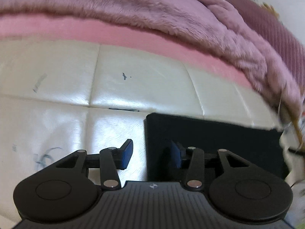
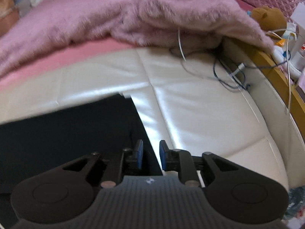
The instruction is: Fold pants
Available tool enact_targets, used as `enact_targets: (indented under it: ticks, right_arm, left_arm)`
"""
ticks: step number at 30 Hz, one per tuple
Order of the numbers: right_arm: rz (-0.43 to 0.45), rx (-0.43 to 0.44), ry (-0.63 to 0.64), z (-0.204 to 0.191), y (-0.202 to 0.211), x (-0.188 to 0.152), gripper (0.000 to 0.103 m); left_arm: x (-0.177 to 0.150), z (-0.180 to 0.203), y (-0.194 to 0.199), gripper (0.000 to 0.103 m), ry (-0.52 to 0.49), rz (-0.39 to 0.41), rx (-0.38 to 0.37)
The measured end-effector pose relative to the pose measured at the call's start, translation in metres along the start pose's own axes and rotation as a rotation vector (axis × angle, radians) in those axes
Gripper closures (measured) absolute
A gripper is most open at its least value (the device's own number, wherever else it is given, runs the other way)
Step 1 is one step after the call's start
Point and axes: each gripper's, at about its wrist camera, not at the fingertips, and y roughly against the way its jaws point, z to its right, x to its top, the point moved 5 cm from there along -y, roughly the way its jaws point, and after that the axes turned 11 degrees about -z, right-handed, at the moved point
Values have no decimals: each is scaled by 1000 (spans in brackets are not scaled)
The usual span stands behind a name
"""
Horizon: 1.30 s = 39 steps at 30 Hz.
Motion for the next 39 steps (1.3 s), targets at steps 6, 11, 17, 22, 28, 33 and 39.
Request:
enact_targets:
  ticks: [6, 11, 17, 22, 28, 33, 39]
  right_arm:
    - [45, 89, -18, -5, -7, 13, 66]
    - [-9, 120, -110, 3, -33, 18, 64]
    - [-54, 187, -180, -2, -51, 13, 81]
    - [-132, 259, -132, -46, -43, -8, 86]
    - [-175, 368, -133, -104, -30, -49, 93]
    - [-178, 404, -124, -134, -27, -67, 94]
    - [-195, 437, -185, -123, -30, -63, 103]
  left_arm:
    - [13, -1, -24, 61, 61, -2, -8]
    - [15, 6, -25, 93, 49, 13, 32]
    - [18, -12, -14, 94, 34, -26, 89]
    - [15, -59, 16, 94, 20, -48, 163]
    - [13, -113, 44, 94, -2, -68, 238]
    - [14, -131, 51, 84, 20, -61, 231]
    - [9, -129, 59, 63, 17, -25, 276]
